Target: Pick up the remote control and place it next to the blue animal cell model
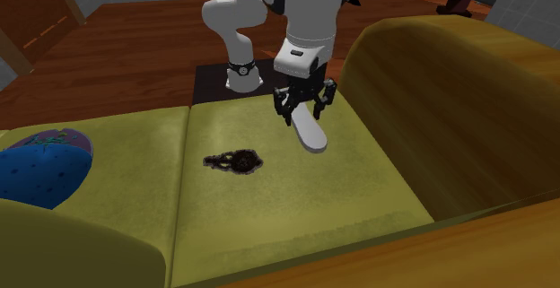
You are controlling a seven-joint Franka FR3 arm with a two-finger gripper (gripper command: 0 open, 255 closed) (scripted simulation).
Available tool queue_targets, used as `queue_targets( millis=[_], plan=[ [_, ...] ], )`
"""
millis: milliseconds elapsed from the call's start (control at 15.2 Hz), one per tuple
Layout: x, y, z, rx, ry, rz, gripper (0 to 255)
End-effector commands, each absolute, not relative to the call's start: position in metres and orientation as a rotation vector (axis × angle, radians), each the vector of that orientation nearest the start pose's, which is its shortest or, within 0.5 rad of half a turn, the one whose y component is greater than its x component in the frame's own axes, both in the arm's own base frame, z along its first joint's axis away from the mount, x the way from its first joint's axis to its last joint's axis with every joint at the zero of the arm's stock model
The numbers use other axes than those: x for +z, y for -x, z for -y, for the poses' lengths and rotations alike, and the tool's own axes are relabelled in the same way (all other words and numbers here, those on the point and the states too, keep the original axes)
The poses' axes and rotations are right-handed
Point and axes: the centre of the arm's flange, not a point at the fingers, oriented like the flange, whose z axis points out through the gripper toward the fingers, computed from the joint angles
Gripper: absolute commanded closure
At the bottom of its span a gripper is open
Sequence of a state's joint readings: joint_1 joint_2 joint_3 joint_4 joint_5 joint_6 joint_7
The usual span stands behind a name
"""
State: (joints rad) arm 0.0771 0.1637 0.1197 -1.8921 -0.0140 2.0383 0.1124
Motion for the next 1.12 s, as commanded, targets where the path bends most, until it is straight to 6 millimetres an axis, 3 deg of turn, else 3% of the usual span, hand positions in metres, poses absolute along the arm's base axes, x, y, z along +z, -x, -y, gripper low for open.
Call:
queue_targets(
  millis=[0,1056],
  plan=[
    [0.429,-0.586,-0.114,0.027,3.134,0.140,255],
    [0.513,-0.586,-0.114,0.027,3.134,0.140,255]
  ],
)
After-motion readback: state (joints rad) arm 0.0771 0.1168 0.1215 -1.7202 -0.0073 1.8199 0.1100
